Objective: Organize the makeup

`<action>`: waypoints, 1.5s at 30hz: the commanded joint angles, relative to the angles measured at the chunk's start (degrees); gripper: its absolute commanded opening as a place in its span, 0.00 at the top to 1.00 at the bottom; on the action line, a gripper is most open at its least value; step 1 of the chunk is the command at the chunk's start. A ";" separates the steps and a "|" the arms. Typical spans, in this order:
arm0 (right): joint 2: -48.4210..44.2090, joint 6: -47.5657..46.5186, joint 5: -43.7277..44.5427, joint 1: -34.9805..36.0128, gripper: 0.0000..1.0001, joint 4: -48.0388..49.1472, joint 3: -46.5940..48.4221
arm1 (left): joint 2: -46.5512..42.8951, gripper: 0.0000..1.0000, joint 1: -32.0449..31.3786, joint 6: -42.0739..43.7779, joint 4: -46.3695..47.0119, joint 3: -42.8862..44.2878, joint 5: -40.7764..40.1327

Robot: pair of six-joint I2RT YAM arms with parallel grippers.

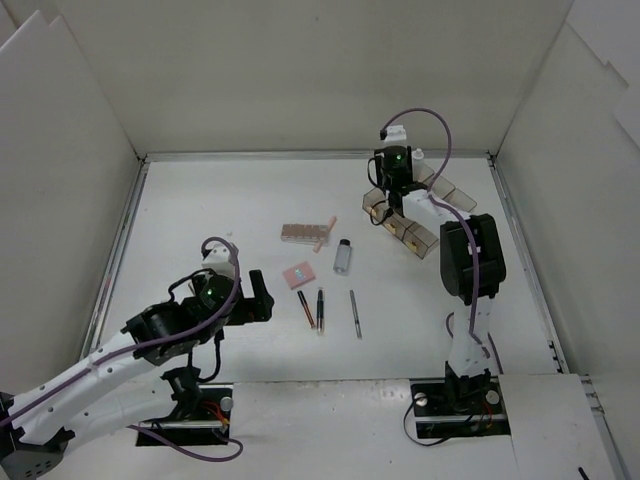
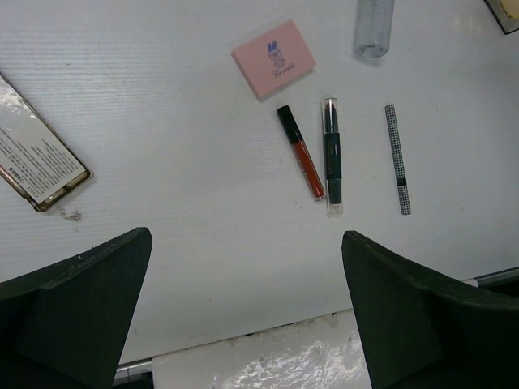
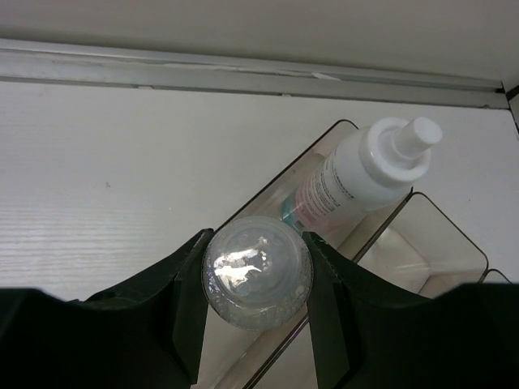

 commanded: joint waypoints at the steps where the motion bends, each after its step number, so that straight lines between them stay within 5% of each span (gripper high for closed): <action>1: -0.03 2.55 2.06 -1.99 1.00 5.65 3.89 | 0.52 0.00 0.30 -0.84 0.65 2.01 0.17; 19: 4.72 8.36 -3.91 -4.10 0.87 0.82 7.05 | 3.77 0.01 0.30 -0.85 3.73 1.57 3.16; 26: 4.55 9.41 -3.83 -4.36 0.55 -0.42 7.67 | 3.51 0.01 0.30 -0.85 3.82 1.31 3.34; 31: 5.25 9.15 -3.65 -4.54 0.41 -1.82 8.99 | 2.98 0.01 0.30 -1.02 3.64 1.05 3.69; 37: 3.59 9.15 -3.30 -4.45 0.33 -2.26 7.77 | 1.66 0.00 0.30 -1.02 3.47 0.78 3.78; 45: -13.89 8.71 -3.74 -2.96 0.25 -0.33 -3.92 | 8.75 0.01 0.30 4.77 7.33 4.38 3.43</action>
